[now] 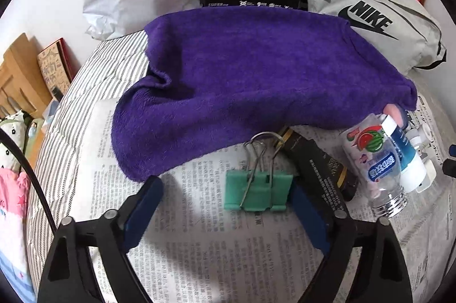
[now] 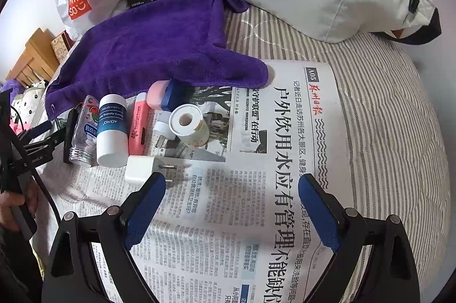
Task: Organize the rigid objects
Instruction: 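Grasp the green binder clip with the left tool while the right tool approaches the white tape roll, then grasp the white tape roll with the right tool while the left tool lifts the clip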
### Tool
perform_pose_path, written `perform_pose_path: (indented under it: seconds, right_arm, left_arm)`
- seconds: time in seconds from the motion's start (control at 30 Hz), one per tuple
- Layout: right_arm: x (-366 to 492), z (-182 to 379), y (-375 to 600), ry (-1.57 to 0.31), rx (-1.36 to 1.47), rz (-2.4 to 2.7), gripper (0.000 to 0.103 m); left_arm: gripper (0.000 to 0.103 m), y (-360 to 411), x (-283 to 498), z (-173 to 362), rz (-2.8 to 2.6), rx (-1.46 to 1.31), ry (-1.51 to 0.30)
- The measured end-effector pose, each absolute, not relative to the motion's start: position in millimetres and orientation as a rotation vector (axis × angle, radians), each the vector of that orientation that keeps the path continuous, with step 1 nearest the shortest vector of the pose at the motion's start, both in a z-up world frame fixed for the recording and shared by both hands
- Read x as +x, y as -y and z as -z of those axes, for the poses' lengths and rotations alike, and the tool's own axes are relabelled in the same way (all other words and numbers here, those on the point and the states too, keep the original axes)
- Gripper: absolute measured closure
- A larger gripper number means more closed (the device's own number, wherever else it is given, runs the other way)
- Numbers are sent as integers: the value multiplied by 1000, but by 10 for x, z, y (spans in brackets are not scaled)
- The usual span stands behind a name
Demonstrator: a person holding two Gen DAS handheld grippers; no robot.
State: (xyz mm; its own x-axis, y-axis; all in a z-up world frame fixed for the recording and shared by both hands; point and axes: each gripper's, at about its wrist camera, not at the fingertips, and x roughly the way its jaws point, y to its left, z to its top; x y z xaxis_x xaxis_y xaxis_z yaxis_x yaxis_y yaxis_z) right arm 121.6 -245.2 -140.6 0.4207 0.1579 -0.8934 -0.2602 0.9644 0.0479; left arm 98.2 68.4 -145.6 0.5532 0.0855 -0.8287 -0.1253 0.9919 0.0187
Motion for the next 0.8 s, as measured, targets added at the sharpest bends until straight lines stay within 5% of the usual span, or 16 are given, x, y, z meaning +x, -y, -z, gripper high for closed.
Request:
perform_pose_path:
  seconds: [0.27,0.5,0.8]
  right_arm:
    - [1286,1440,2385,-1100,-105,-283,9]
    - [1478,1486,2323,-1084,-51,-302,20]
    - [1633,1624,2148,-1060,-143,-352,54]
  left_arm:
    - [64,-629,970,1402,-72,-38,-961]
    - [64,-623,976,1393,-75,-46,-967]
    - [64,-614,985,1390,-91,-60,-970]
